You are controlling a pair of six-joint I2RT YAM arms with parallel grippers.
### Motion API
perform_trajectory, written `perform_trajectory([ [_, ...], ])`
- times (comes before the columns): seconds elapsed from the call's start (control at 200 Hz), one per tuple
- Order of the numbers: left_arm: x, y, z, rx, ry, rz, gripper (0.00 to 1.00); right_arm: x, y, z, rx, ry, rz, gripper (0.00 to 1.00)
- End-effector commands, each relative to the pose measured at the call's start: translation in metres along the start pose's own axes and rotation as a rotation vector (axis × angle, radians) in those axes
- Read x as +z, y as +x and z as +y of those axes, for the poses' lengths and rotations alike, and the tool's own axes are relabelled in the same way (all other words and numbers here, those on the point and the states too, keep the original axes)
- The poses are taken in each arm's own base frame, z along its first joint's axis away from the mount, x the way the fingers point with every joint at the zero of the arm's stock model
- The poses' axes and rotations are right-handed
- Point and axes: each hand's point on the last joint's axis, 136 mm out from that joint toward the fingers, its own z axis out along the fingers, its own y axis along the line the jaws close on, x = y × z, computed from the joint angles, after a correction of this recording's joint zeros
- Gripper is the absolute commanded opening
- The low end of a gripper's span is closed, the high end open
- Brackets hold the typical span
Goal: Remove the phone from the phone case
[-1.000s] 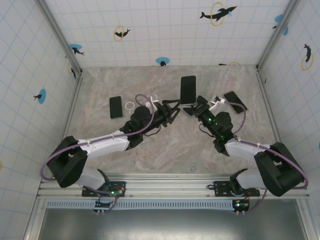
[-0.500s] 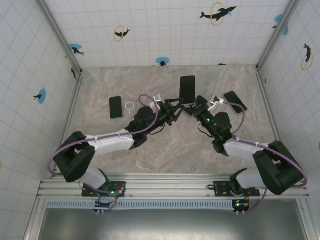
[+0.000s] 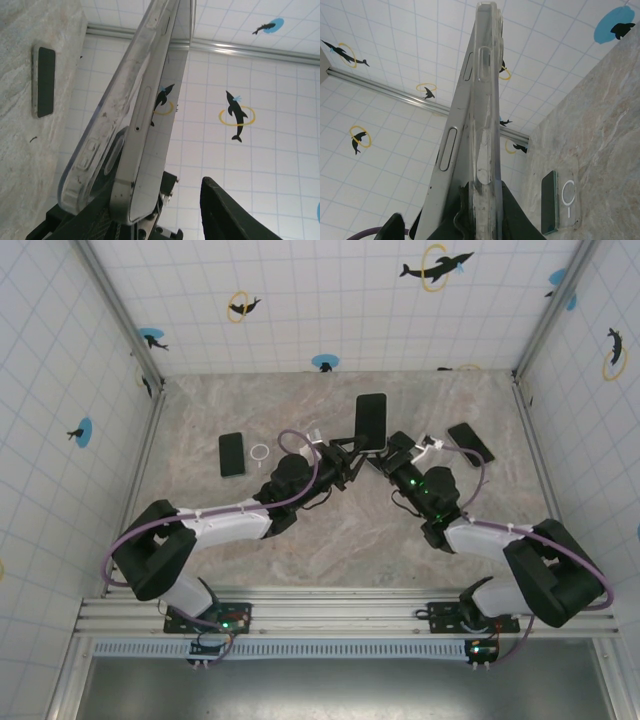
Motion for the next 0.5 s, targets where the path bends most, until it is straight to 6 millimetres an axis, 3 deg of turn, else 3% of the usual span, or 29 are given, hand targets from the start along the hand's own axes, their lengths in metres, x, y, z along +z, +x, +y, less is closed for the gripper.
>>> perform_trajectory([
  [0.0,-0.001,-0.023,-0.001,-0.002,0.014,-0.120,0.38,-0.007,-0.004,0.027,-0.013,-0.100,-0.061,0.03],
  [0.365,0.010,-0.022,-0.018,-0.007,0.078,-0.114,0.11,-0.007,0.006,0.012,-0.017,-0.017,-0.081,0.03],
  [0.495,0.005,-0.023,-0.024,0.013,0.082,-0.121,0.06,-0.007,0.003,-0.004,-0.034,0.048,-0.095,0.03],
])
